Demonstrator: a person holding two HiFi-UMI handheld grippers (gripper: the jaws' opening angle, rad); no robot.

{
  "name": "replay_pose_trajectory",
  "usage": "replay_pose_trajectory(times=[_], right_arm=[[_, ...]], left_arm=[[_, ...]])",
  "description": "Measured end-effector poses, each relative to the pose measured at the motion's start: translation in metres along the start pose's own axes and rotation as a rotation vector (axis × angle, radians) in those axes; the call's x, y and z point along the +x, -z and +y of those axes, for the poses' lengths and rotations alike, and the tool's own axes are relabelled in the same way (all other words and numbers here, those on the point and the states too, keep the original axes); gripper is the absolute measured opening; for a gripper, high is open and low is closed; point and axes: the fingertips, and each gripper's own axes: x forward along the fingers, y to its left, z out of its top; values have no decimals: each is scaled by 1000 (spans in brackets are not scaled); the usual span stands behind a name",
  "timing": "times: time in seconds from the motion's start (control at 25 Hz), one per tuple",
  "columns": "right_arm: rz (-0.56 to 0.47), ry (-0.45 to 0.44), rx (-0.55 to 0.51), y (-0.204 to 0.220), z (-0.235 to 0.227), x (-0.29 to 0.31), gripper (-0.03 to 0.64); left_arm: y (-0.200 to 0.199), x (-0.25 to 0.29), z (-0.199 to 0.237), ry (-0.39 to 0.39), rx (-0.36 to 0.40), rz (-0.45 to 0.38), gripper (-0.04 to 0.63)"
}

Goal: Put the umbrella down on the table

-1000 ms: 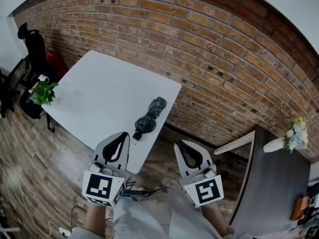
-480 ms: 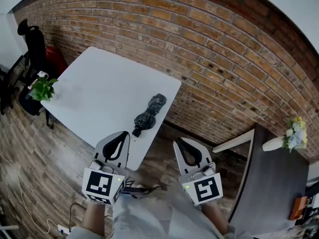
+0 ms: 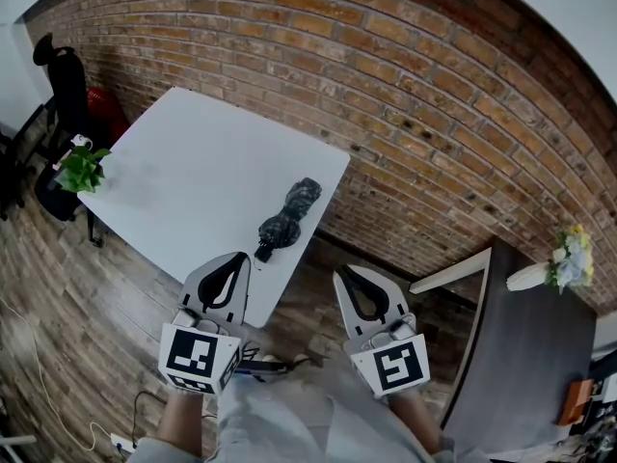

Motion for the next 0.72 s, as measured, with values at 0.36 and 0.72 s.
replay_pose_trajectory(times=[0.36,0.72], right_arm=[[7,4,-2,2,1,-2,57],[9,-6,-7,1,4,-1,57]], left_arm=[[3,-1,0,2,-9,3,20],[4,-3,-1,4,-5,2,18]])
